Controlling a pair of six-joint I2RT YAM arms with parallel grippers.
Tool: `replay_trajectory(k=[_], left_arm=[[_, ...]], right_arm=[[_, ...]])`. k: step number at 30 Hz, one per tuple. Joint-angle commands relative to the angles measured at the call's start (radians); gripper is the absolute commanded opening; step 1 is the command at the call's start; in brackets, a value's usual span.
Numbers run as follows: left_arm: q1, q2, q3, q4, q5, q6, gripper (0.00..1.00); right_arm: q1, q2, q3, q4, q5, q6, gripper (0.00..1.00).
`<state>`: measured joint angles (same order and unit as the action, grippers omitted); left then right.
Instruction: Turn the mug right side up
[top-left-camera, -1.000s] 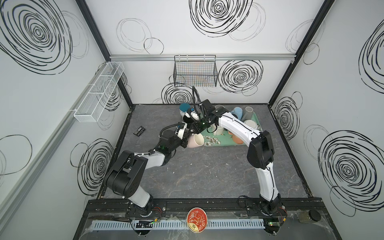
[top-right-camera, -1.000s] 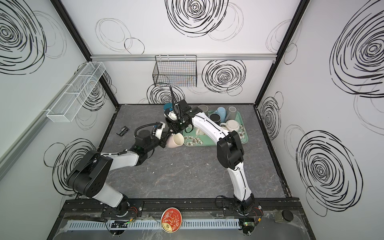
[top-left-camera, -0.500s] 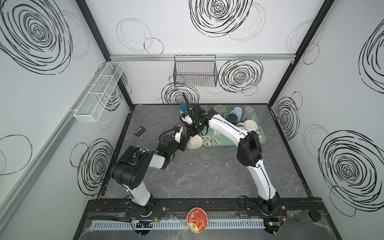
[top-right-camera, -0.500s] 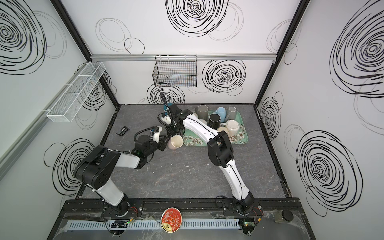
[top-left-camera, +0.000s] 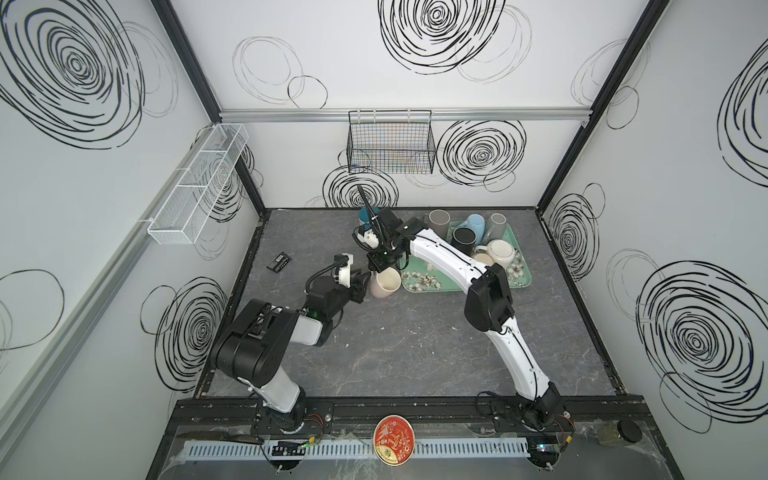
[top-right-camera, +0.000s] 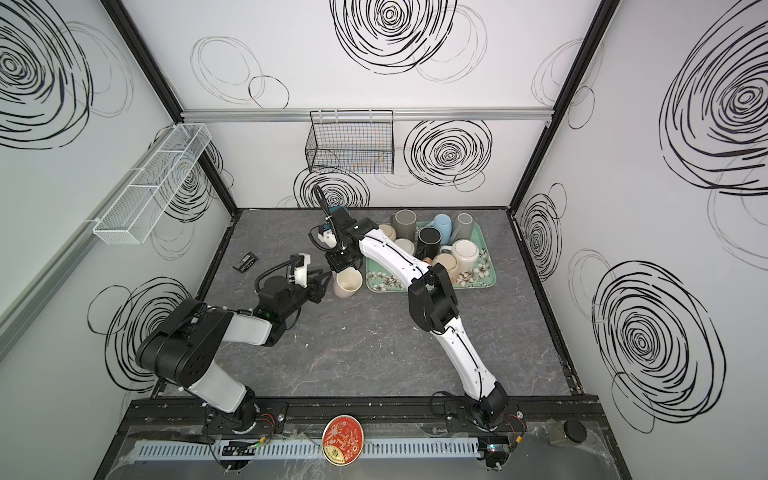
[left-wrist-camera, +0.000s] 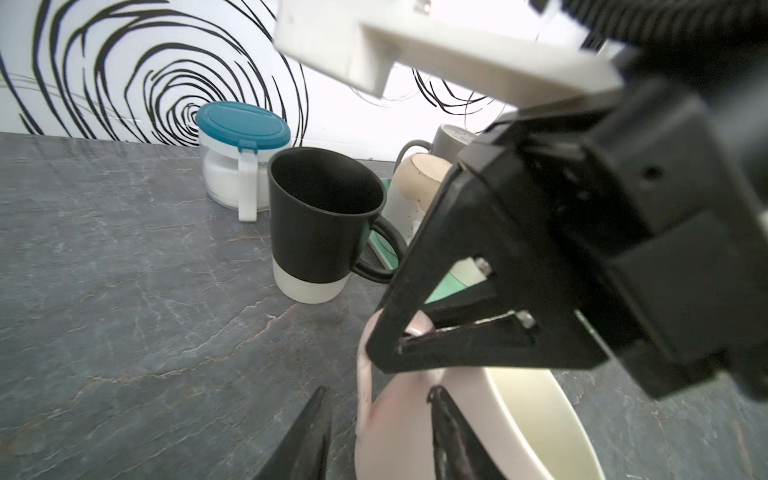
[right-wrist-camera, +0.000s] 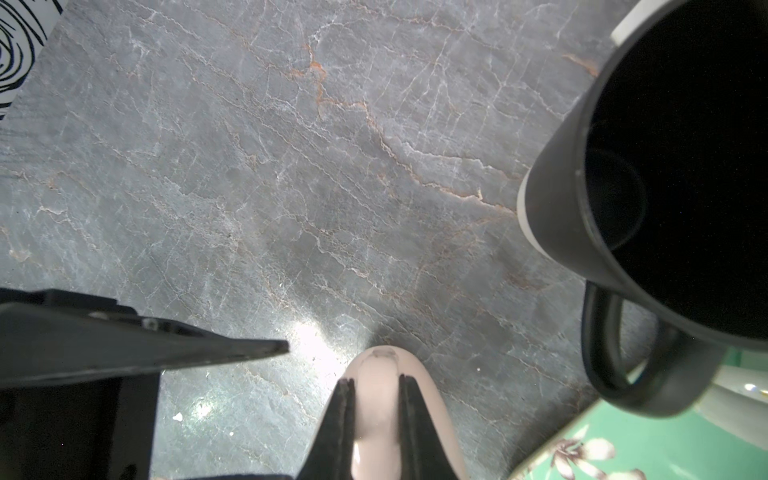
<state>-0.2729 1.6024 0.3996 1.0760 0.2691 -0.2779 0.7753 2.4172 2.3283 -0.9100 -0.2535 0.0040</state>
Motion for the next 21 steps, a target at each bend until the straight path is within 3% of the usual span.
replay_trajectory(k=[1,7,11,16,21], left_arm=[[0.018,-0.068,-0.016,-0.03,-0.034,-0.031,0.42],[0.085,-0.109,-0.086,-0.013,-0.081,-0.183,0.35],[0.12,-0.143,-0.099,-0.045,-0.074,-0.177,0.35],[0.172,-0.226,-0.055,-0.189,-0.048,-0.067,0.37],[0.235,-0.227,0.012,-0.251,0.02,-0.101,0.37]], right_arm=[[0.024,0.046,0.017,0.025,-0.053,-0.002,0.15],[0.054,0.057,0.017,0.044,-0.134,-0.006,0.36],[0.06,0.053,0.033,0.054,-0.144,0.0,0.44],[0.055,0.042,0.064,0.06,-0.133,0.011,0.48],[0.033,0.055,0.064,0.062,-0.155,0.012,0.46]])
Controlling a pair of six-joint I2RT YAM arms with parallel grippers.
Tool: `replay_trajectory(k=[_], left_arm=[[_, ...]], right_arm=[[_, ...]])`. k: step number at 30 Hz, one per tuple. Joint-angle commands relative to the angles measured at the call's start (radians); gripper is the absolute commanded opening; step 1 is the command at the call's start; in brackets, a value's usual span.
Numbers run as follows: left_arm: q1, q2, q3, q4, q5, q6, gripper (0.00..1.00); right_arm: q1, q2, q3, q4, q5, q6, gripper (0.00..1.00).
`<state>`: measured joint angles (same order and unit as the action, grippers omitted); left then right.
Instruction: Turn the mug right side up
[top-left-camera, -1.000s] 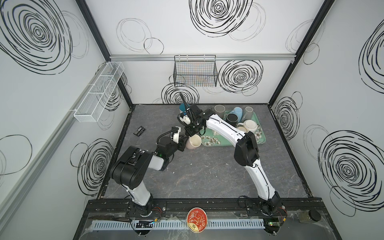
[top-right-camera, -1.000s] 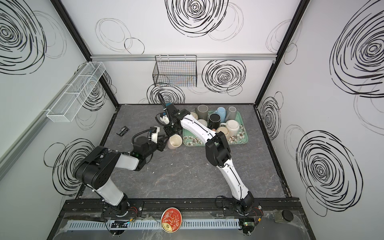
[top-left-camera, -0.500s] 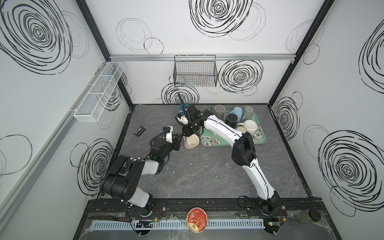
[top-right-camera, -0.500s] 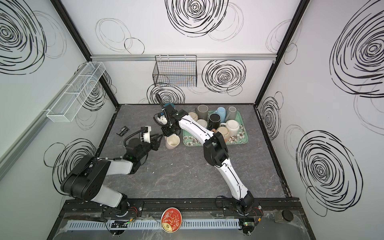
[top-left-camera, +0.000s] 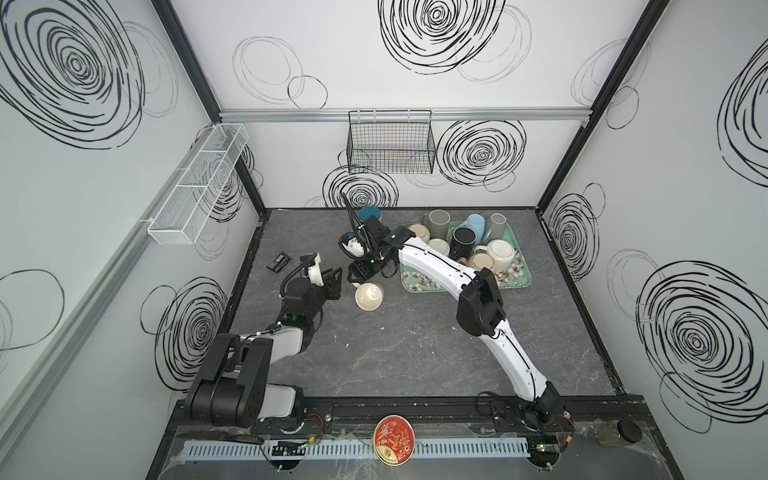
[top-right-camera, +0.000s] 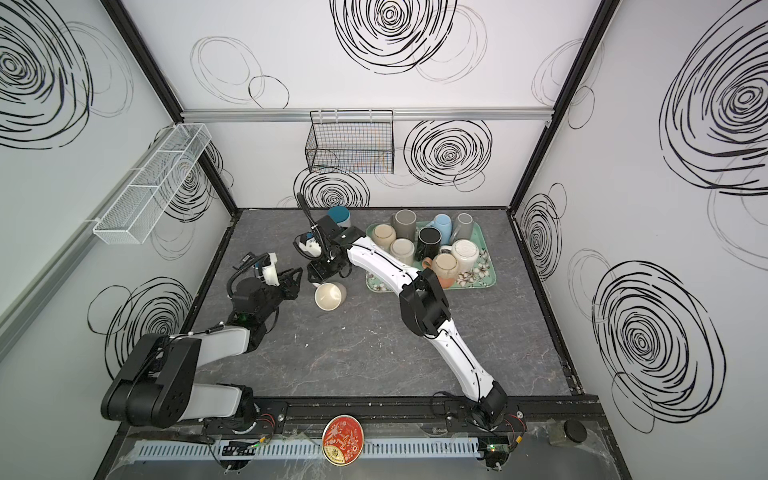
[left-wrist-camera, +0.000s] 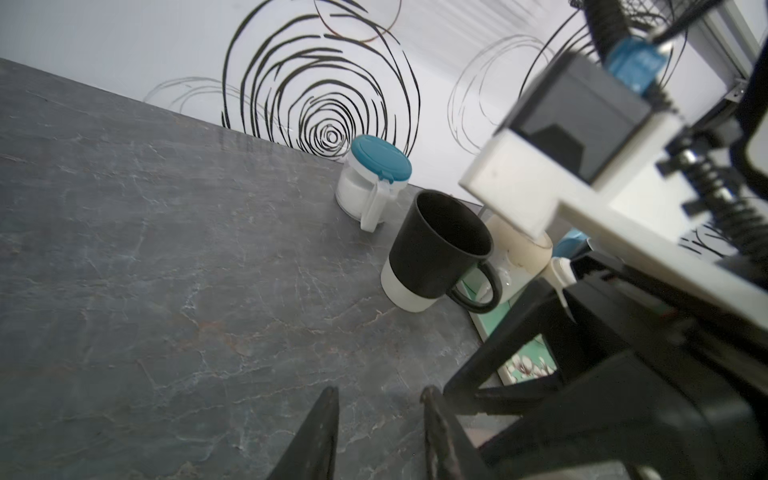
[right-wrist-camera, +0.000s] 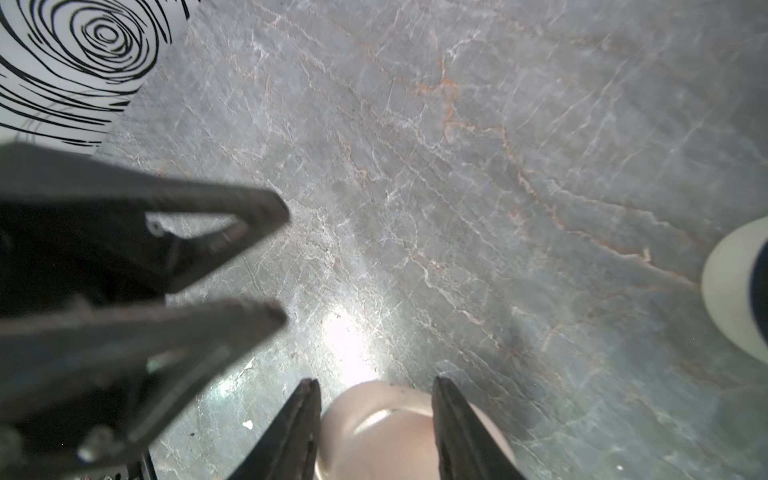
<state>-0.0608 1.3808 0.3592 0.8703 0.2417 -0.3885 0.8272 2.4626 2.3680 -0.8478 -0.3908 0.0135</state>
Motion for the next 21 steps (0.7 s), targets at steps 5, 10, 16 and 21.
replay_trajectory(k=[5,10,16,21], left_arm=[[0.029,0.025,0.131,-0.192,0.078,0.035,0.37],[0.029,-0.013,0.162,-0.441,-0.057,-0.017,0.38],[0.089,-0.073,0.194,-0.675,-0.019,-0.24,0.48],[0.095,-0.131,0.185,-0.811,0.024,-0.298,0.49]], right_arm=[[-0.037,0.048,0.023,-0.017,-0.04,-0.004,0.42],[-0.041,0.026,0.022,-0.015,-0.027,-0.003,0.42],[-0.038,-0.009,0.011,-0.028,-0.028,0.002,0.43],[-0.036,-0.07,-0.113,0.0,-0.068,0.017,0.47]])
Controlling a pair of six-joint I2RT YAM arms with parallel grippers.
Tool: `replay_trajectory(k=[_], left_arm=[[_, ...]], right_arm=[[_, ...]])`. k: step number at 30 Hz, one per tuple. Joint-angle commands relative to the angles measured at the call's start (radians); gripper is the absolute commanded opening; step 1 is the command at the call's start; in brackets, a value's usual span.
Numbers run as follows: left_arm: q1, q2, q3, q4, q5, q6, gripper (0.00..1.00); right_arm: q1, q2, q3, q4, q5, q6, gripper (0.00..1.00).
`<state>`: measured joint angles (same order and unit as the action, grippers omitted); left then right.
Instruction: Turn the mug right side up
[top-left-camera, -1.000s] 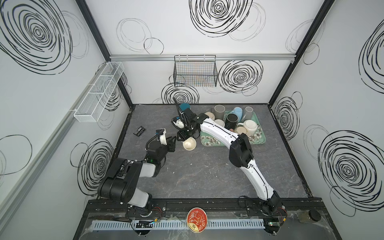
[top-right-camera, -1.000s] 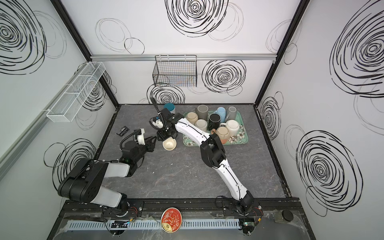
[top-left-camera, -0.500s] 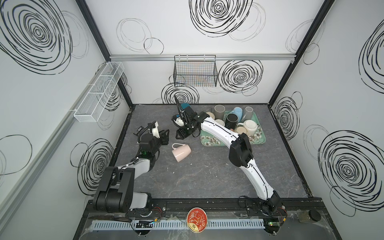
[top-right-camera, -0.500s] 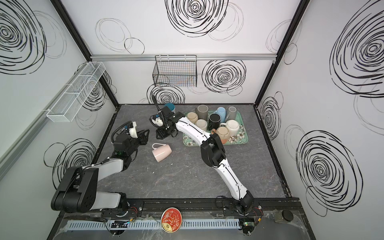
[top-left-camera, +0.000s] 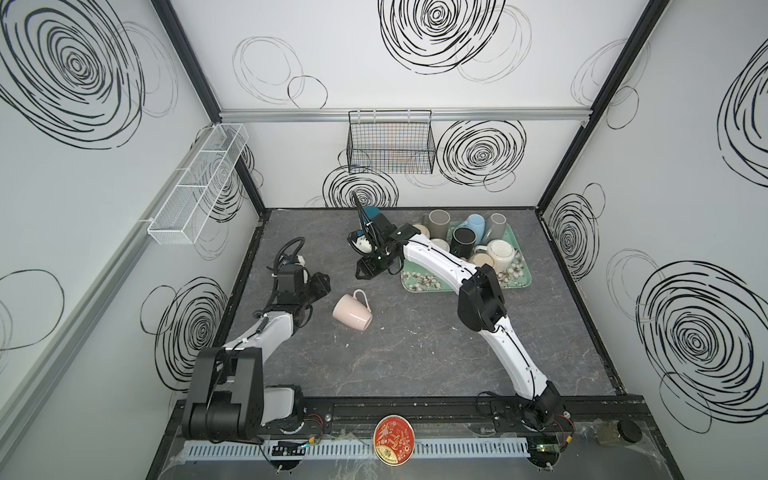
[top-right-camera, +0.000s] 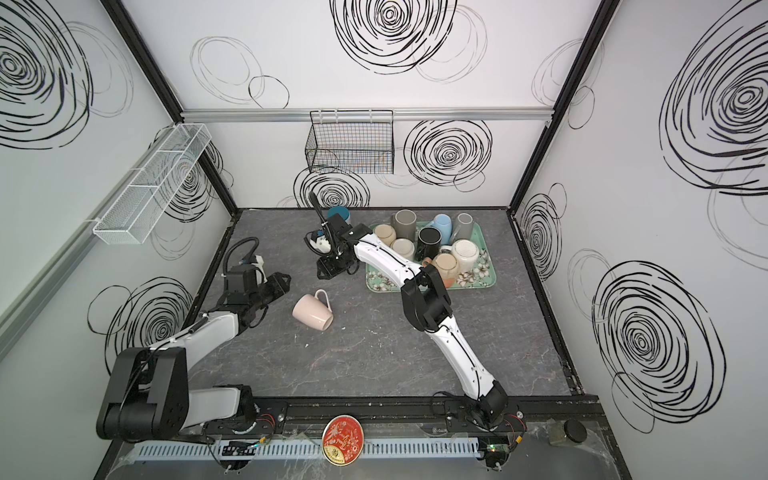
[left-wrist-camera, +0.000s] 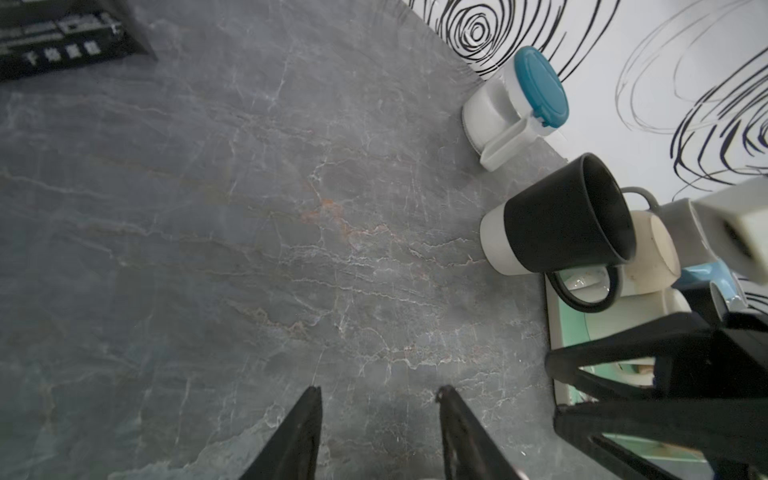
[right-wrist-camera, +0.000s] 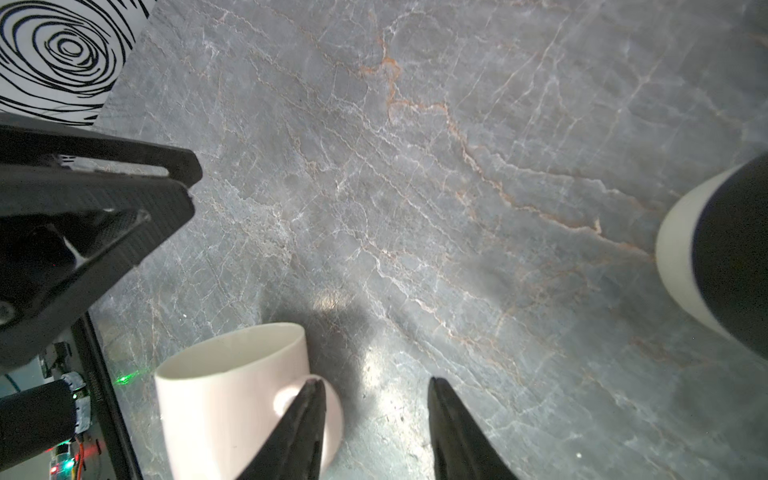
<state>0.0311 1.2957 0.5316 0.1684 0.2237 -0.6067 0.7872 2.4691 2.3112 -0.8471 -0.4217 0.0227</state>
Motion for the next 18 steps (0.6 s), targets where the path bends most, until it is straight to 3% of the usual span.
replay_trajectory(k=[1,9,15,16,17,18], left_arm=[[0.003,-0.062,0.004,-0.126,0.042,-0.093,0.49],[-0.069,-0.216,-0.006,-0.27,0.007,-0.174,0.49],[-0.289,-0.215,-0.003,-0.262,-0.055,-0.302,0.53],[-0.33,-0.203,-0.008,-0.241,-0.066,-0.328,0.57],[-0.359,-0.191,-0.009,-0.232,-0.08,-0.349,0.74],[-0.387,-0.176,-0.007,-0.221,-0.092,-0.364,0.99]], right_arm=[[0.002,-0.086,-0.075,0.003,-0.042,0.028,0.47],[-0.031,-0.119,-0.174,0.009,-0.106,0.125,0.5],[-0.029,-0.167,-0.294,0.056,-0.105,0.18,0.48],[-0.031,-0.184,-0.323,0.072,-0.101,0.191,0.48],[-0.031,-0.196,-0.347,0.089,-0.101,0.199,0.47],[-0.031,-0.209,-0.371,0.106,-0.106,0.207,0.47]])
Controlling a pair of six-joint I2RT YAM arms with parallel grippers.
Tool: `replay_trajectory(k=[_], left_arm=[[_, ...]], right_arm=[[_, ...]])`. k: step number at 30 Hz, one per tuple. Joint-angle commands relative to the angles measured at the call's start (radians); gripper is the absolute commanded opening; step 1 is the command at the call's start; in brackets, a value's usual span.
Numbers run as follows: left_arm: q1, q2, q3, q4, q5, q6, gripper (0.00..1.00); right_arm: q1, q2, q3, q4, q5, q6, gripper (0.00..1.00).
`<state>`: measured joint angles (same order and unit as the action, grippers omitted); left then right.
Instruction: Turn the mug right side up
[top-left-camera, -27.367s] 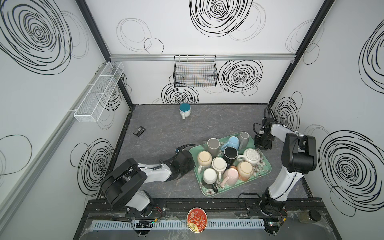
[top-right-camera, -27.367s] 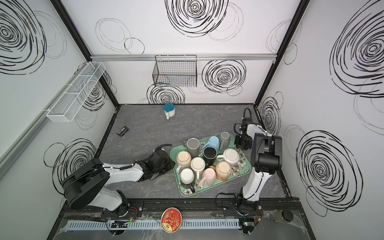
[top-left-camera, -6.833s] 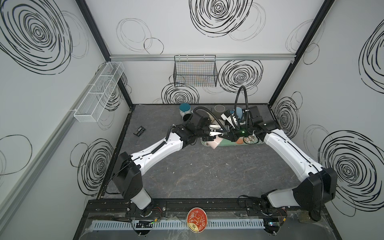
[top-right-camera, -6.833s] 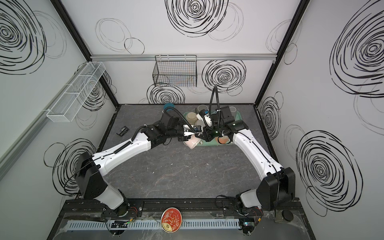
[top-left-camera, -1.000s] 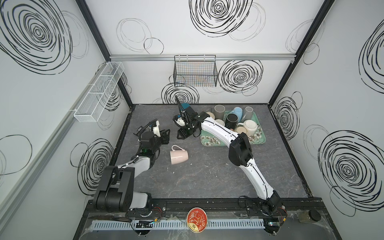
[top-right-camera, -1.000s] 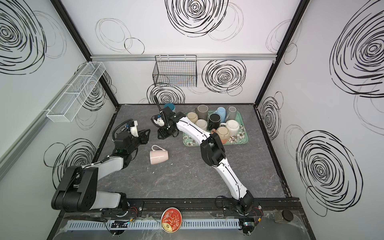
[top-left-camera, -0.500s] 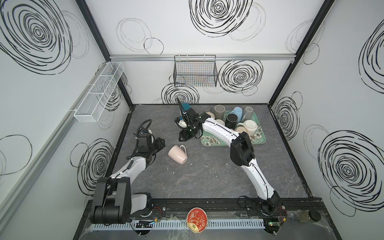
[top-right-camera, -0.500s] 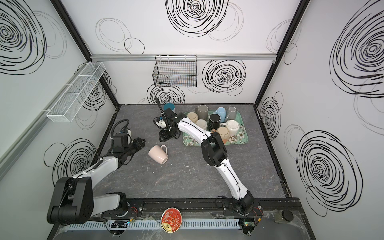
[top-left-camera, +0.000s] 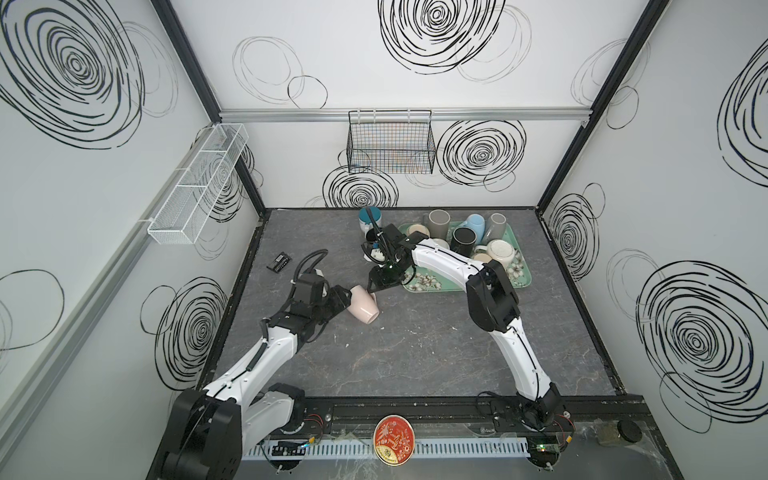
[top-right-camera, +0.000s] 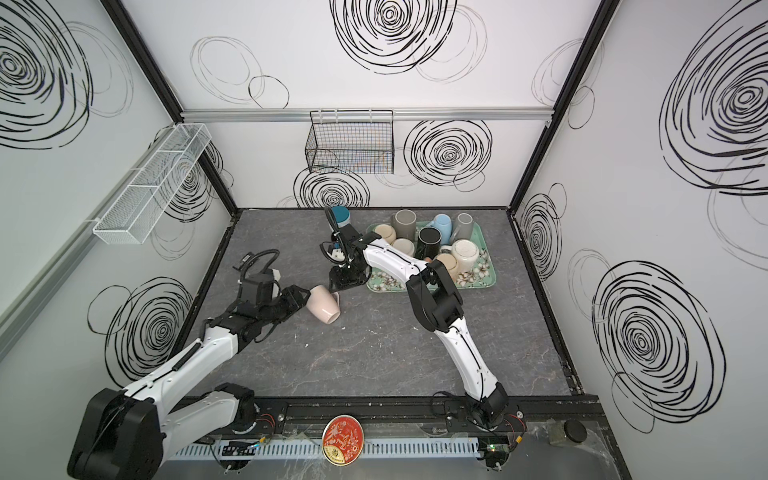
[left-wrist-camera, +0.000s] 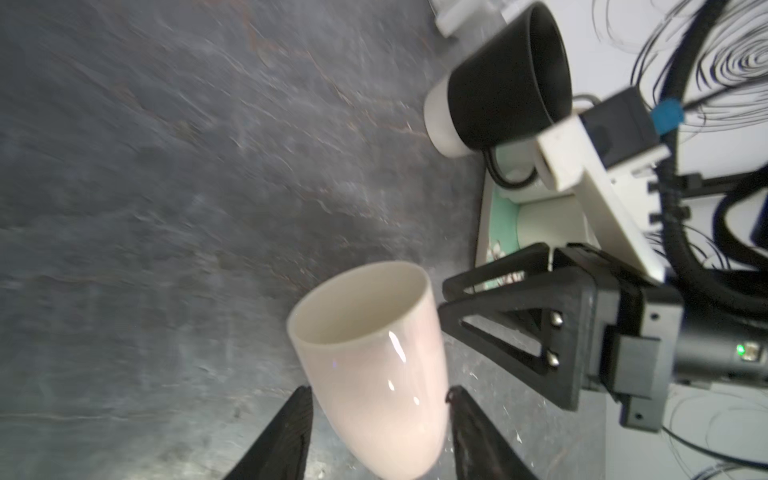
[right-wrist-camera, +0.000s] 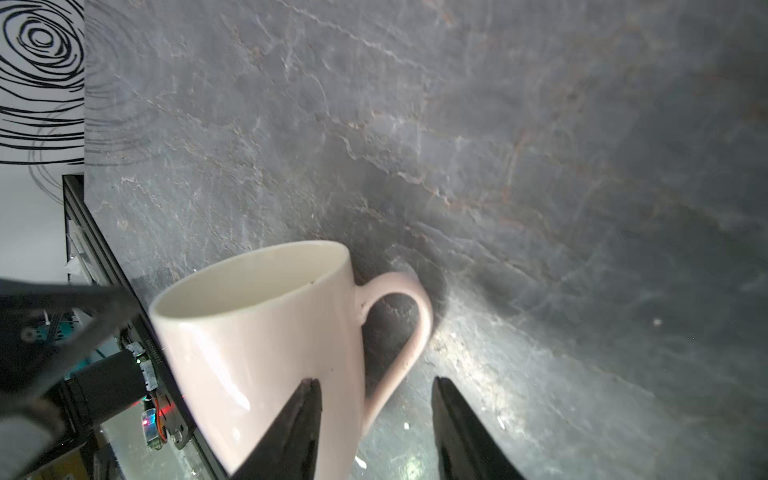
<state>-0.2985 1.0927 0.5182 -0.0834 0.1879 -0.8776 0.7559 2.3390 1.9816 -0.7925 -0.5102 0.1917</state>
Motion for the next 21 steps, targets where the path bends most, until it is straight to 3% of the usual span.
replay_trajectory(k=[1,8,12,17,21], left_arm=[[-0.08,0.043,0.011,0.039,-0.067,-0.106,0.99],[-0.135,0.104,0.083,-0.055,-0.209,-0.209,0.99],[-0.142,0.109,0.13,-0.088,-0.272,-0.157,0.99],[-0.112,0.14,0.069,0.013,-0.172,-0.192,0.99],[-0.119,0.188,0.083,-0.022,-0.2,-0.158,1.0]], right_arm=[[-0.001,-0.089,-0.061,0.065,-0.023,0.045,0.48],[0.017,-0.135,-0.161,0.115,-0.068,0.078,0.47],[0.03,-0.157,-0.223,0.161,-0.098,0.101,0.45],[0.034,-0.171,-0.257,0.205,-0.131,0.126,0.39],[0.036,-0.174,-0.267,0.224,-0.155,0.133,0.32]])
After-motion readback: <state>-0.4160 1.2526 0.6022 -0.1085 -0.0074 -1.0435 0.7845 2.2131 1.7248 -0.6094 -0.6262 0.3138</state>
